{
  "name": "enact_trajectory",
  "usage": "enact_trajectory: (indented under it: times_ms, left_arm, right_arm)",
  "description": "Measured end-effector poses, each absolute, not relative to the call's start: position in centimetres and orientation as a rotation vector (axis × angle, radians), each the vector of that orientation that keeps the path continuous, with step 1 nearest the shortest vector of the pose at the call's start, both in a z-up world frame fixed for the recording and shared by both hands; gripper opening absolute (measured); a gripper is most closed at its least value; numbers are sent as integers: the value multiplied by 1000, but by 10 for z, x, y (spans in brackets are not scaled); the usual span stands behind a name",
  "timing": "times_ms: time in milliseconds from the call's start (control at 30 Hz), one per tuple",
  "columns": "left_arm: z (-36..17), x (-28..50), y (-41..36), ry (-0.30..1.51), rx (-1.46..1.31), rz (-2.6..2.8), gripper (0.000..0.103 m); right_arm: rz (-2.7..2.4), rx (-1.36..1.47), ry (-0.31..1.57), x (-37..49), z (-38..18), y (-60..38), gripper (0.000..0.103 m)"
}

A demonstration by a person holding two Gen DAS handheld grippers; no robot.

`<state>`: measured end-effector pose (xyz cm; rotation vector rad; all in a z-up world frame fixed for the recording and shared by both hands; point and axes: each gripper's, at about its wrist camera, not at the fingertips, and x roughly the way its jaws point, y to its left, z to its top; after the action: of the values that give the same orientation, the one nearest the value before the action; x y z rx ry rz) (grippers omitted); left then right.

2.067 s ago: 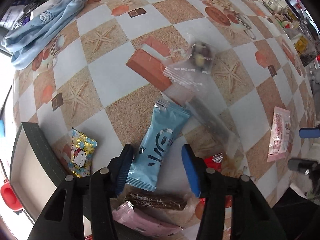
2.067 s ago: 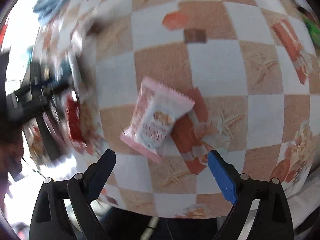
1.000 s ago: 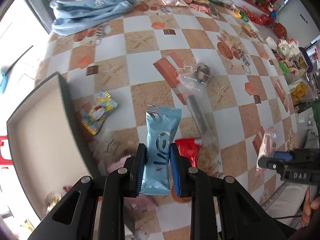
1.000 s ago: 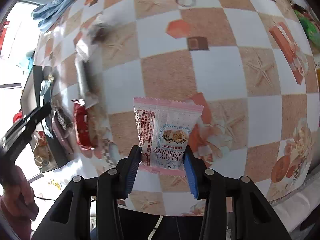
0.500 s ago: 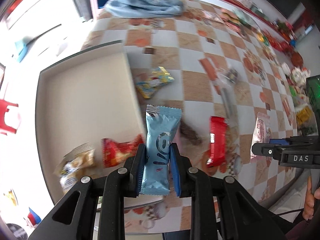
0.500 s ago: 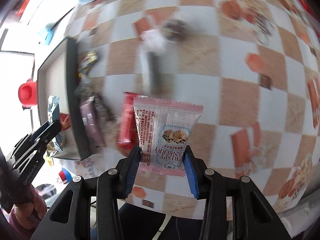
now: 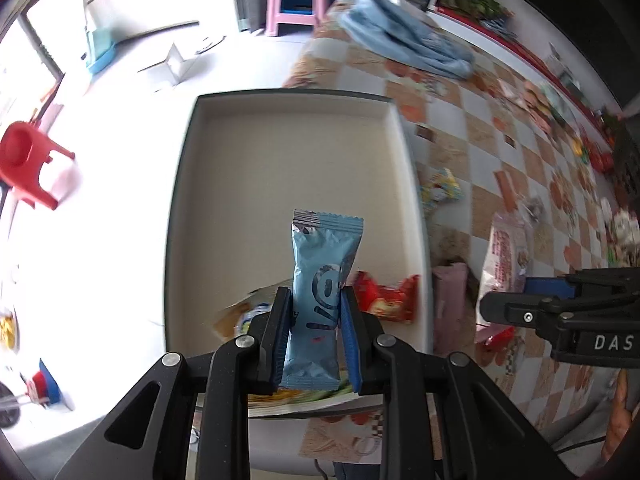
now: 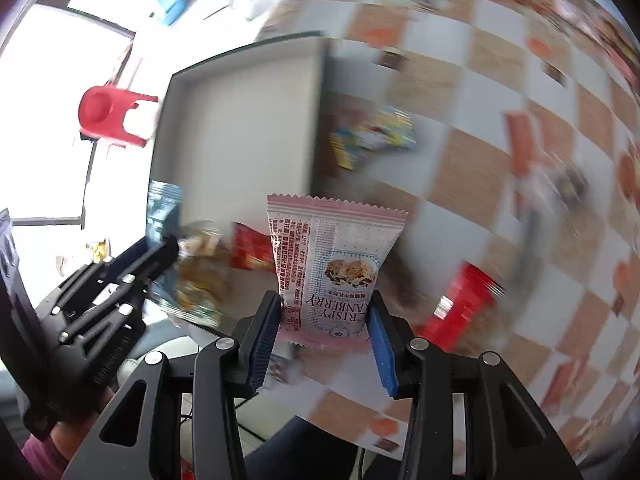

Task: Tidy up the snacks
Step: 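Carry the blue bar and pink cranberry packet into the tray and release both, then move both tools back over the remaining red, pink and brown bars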

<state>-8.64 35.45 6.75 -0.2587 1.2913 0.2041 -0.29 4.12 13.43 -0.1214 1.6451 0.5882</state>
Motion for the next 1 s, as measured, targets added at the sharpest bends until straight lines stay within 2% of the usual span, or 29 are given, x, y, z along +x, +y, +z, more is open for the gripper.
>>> enact_trajectory:
  times_ms: [433,467,500,533,567,600,633,833,1000]
  left_arm:
    - [43,-98,379,1339,-284,252,27]
    - [43,-98,379,1341,-284,251,29]
    - [42,-98,378,1347,-279,249,38]
    - [41,-98,376,1352,-270,249,46]
    - [42,-98,374,1350,-254,256,64]
    - [42,-99,372,1343,-241,262,75]
    - [43,-99,370,1335,-227,265,77]
    - [44,-101,362,1334,-211,250,78]
    - [40,-103,360,1350,-223,245,79]
  right_arm:
    - [650,-129,1700,3,101,118,46]
    - [652,-131,1706,3,100,117,46]
    - [647,-135,1708,4,98,119,46]
    - [636,-141,1704,5,95,124,53]
    - [619,-151,1698,7,92,129,62]
    - [606,-154,1691,7,93,126,86]
    - [594,-150,1683,9,94,122,97]
    - [482,-126,1677,19,96,69,97]
    - [305,-120,1746,18,74,8,97]
